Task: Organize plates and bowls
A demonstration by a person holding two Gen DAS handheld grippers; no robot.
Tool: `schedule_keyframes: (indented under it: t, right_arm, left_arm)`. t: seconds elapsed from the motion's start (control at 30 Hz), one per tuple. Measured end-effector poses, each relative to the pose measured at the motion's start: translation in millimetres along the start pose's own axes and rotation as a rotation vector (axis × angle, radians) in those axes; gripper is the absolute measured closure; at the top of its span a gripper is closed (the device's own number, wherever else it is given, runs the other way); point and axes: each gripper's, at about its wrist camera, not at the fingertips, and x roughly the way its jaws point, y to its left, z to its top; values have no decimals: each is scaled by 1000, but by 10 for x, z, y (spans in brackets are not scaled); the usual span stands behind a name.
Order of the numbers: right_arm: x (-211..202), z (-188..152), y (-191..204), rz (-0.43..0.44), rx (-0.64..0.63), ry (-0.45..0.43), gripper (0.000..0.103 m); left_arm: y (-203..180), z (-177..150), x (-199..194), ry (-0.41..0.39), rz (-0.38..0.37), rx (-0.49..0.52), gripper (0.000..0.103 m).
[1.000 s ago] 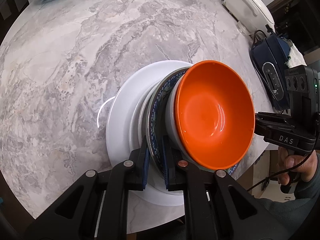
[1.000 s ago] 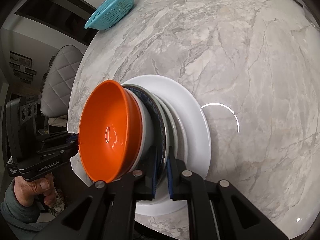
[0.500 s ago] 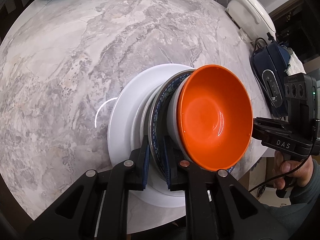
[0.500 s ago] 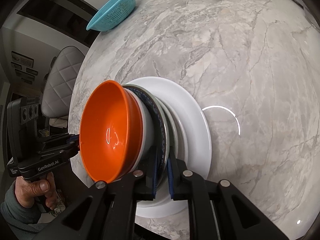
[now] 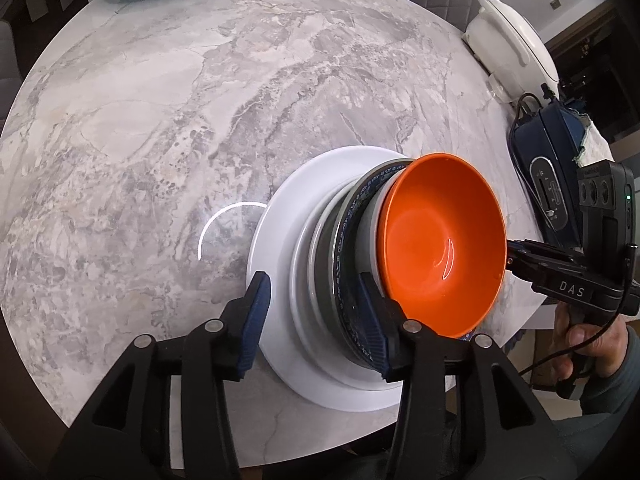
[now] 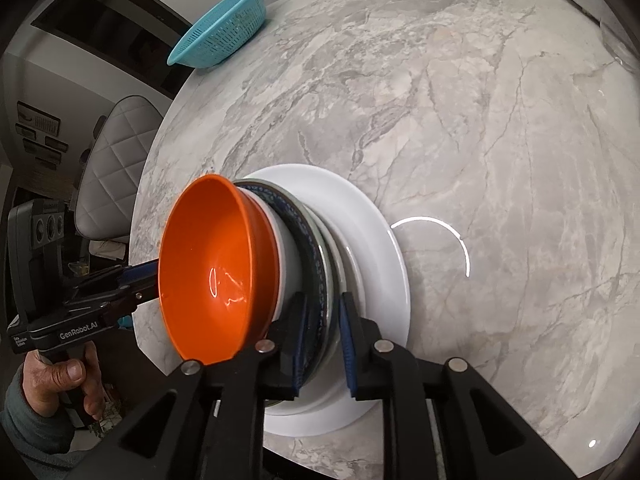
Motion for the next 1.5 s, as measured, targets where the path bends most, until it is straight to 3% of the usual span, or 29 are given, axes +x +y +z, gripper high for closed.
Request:
schedule_keyframes:
  t: [0.13, 0.27, 0.4, 0.6, 0.67, 0.73, 0.77, 0.9, 1.0, 1.17, 1.5]
  right_arm:
    - [-106, 20, -17, -13, -5, -21, 70]
    - [-188, 24, -32, -37, -5, -28, 59]
    - [-383, -8, -20, -74, -14, -68, 41]
    - [-758, -36, 90, -115, -6, -154, 21]
    - [-895, -56, 164, -119, -1, -196, 16]
    - [-1006, -74, 252, -112, 2, -230, 15]
    - [-1061, -87, 299, -112, 4, -246, 14]
    - [-1255, -176, 500, -116, 3, -321, 6]
    - [-1337, -279, 633, -137, 10, -353, 0]
    - [-1359, -441, 778, -220, 46, -355, 0]
    - [-1374, -480, 780, -277, 3, -307, 0]
  left_arm:
    - [15, -20, -127, -36, -9, -4, 49]
    - [-26, -58, -358, -118, 20, 6, 25]
    - [-190, -122, -720, -267, 88, 43, 25]
    - [-485, -212, -1318, -472, 33, 45, 25]
    - [-631, -237, -1489, -518, 98, 51, 25]
    - [-739, -279, -1592, -486, 185, 18, 25]
    - [-764, -304, -1635, -462, 187, -4, 25]
    - [-756, -444, -1745, -434, 33, -65, 25]
    - [-772, -538, -1783, -422, 75, -59, 25]
    - [-790, -614, -1683, -378, 224, -24, 25]
    - [-987, -567, -1610, -326, 267, -55, 25]
